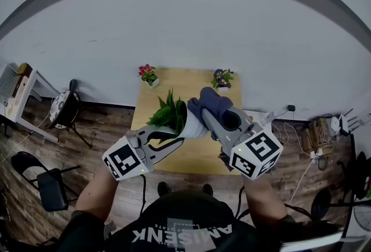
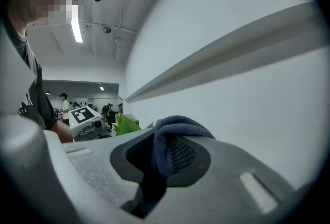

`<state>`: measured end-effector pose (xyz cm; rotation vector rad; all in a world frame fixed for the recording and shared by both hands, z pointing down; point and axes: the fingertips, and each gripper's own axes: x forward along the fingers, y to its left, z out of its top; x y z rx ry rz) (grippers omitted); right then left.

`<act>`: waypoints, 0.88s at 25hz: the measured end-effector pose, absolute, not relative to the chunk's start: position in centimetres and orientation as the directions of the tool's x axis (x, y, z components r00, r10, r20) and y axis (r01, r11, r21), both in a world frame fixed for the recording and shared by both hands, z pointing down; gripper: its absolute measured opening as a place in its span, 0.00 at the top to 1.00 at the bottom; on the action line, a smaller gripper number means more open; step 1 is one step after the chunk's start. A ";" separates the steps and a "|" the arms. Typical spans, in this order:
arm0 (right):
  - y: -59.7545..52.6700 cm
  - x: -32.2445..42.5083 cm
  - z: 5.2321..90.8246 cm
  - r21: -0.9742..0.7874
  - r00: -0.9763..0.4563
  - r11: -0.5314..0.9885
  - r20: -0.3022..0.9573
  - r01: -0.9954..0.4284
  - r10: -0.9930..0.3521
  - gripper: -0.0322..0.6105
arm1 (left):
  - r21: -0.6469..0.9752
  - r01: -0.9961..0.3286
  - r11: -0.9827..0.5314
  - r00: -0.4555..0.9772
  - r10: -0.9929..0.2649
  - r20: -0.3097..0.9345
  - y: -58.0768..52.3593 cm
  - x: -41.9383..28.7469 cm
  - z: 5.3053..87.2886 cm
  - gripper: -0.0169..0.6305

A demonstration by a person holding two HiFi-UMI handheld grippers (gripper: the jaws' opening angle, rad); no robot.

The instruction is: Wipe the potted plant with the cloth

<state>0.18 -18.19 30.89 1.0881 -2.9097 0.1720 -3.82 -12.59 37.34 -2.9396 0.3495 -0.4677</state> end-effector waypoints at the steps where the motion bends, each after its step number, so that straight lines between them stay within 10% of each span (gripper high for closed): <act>1: -18.2 -0.6 30.6 -0.088 -0.765 0.760 0.066 -0.644 -0.640 0.88 | -0.211 -0.190 -0.959 0.915 -0.251 0.315 -12.4 -3.8 37.6 0.95; 22: -19.8 2.2 38.7 -0.214 -0.676 0.642 0.196 -0.737 -0.711 0.88 | -0.417 -0.210 -0.884 0.842 -0.381 0.383 -13.3 -4.3 38.4 0.95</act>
